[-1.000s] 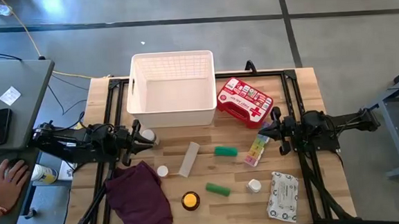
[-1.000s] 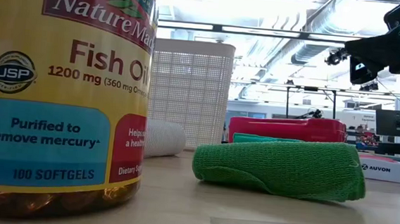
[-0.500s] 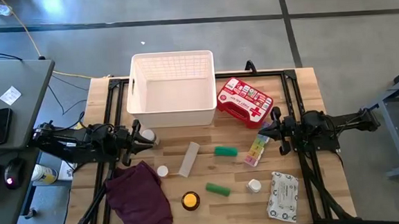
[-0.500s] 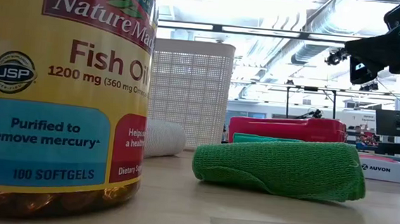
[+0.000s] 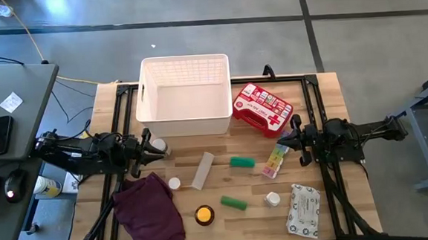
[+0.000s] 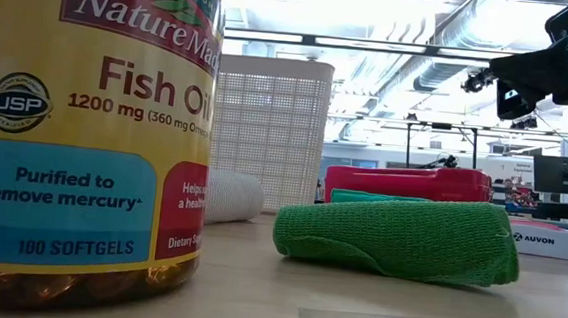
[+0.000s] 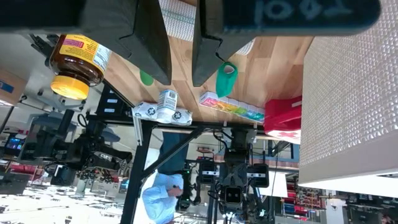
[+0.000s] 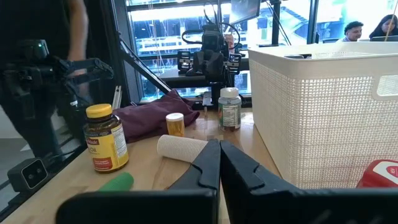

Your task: Pick & place medical supplies in basket/bin

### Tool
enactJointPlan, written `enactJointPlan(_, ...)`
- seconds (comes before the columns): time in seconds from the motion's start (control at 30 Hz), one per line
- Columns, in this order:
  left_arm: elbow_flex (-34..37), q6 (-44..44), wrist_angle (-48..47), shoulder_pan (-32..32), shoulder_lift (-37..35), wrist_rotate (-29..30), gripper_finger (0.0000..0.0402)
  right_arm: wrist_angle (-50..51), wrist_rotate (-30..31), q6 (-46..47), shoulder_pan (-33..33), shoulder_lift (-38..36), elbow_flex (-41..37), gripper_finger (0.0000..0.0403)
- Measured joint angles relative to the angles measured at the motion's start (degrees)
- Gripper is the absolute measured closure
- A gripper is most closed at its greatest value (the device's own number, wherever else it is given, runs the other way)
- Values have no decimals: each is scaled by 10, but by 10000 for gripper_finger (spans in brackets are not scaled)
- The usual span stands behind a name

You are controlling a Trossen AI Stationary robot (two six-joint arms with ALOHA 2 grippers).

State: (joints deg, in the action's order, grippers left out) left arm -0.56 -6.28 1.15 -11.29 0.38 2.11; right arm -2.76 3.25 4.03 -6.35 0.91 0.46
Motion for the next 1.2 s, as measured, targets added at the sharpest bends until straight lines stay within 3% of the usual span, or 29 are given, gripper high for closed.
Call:
enactJointPlan(0.9,0,-5,11,0,0,19,302,0,0,0,0,0,0,402)
enactJointPlan(1.03,-6,-5,55,0,0,55,302,0,0,0,0,0,0,402)
enactJointPlan(1.2,-36,15,96,0,0,160,302,0,0,0,0,0,0,402)
